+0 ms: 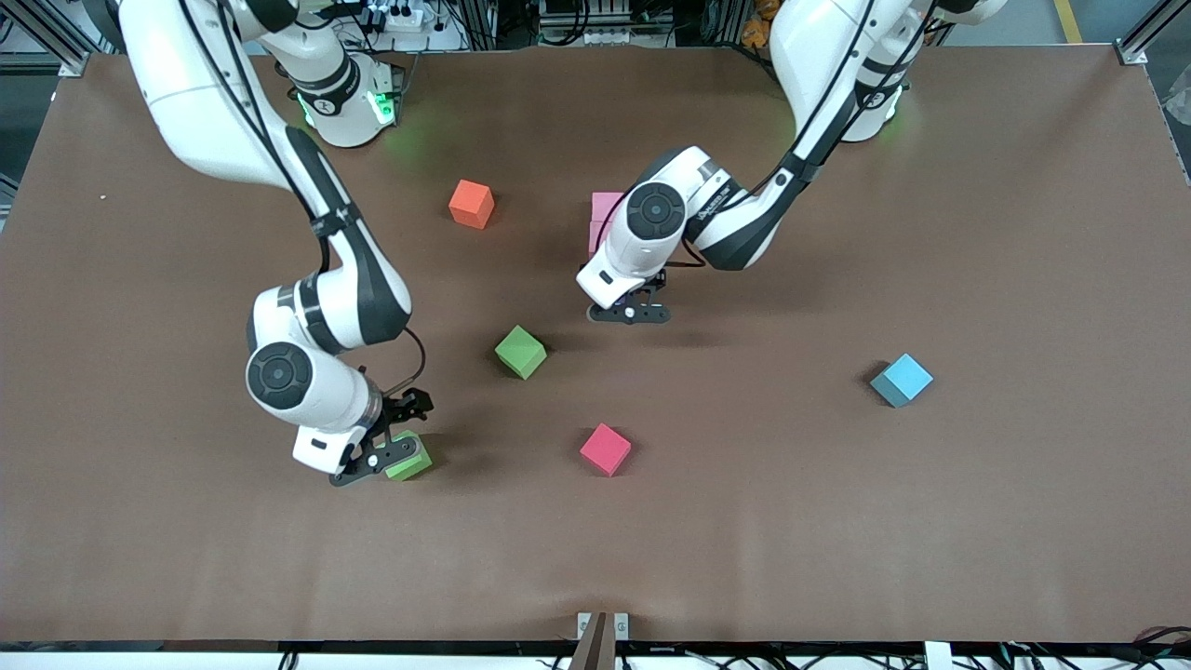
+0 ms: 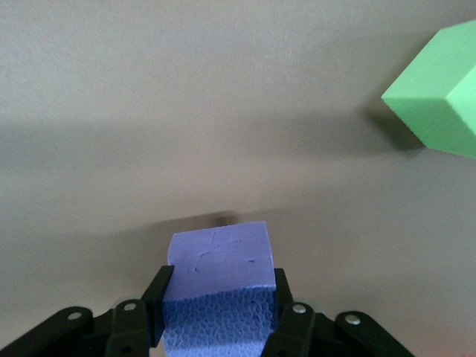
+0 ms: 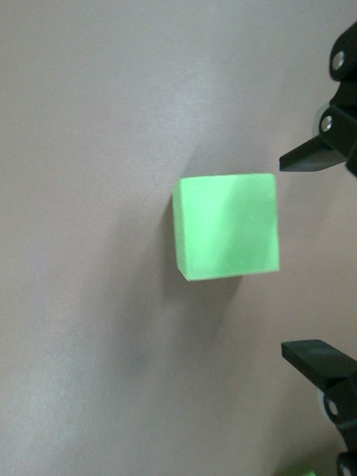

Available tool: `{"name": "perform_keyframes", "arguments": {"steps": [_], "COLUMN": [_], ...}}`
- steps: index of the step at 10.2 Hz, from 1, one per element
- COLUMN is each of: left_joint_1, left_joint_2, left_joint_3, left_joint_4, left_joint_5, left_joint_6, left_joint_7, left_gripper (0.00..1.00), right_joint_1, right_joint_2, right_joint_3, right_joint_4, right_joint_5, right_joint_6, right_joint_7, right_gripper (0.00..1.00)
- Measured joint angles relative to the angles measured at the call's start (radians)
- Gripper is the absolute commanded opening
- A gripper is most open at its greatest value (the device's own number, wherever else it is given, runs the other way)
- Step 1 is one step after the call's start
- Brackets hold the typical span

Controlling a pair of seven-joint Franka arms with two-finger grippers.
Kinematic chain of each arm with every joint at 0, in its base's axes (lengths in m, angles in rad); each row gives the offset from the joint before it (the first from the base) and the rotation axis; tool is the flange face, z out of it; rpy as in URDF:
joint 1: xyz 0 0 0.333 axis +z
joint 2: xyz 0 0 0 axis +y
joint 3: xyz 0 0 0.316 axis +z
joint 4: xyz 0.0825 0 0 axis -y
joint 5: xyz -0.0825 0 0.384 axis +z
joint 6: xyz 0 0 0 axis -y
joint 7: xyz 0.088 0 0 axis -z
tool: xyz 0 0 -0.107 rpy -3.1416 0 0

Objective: Arrange blocks into number 1
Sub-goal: 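Carry the purple cube to the column while the right gripper grasps green, then place the purple cube below the pinks with the left gripper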

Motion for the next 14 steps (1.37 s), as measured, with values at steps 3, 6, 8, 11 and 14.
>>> {"name": "perform_keyframes", "arguments": {"steps": [3, 6, 8, 11, 14], "left_joint_1": [-0.024, -0.042, -0.047, -0.049, -0.052], "left_joint_2": [0.007, 0.019, 0.032, 0.037, 0.036], "left_joint_3": [0.003, 0.006, 0.007, 0.007, 0.007], "left_joint_4": [0.004, 0.004, 0.004, 0.004, 0.011], "left_joint_5": [0.000, 0.007, 0.022, 0.023, 0.023], "left_joint_6": [0.000, -0.001, -0.001, -0.001, 0.000], "left_joint_7": [-0.008, -0.009, -0.016, -0.036, -0.069], "left_gripper": [0.00, 0.00, 0.18, 1.00, 1.00], "right_joint_1": [-0.003, -0.004, -0.006, -0.013, 0.016], "right_joint_2": [0.051, 0.084, 0.098, 0.102, 0.101], "right_joint_3": [0.002, 0.002, 0.002, 0.003, 0.016], "right_joint_4": [0.032, 0.047, 0.049, 0.051, 0.072], "right_joint_5": [0.000, 0.000, 0.000, 0.000, 0.000], "right_joint_6": [0.050, 0.065, 0.078, 0.103, 0.035], "right_joint_7": [-0.030, -0.037, -0.042, -0.060, -0.007], "right_gripper": [1.00, 1.00, 0.09, 0.00, 0.00]}}
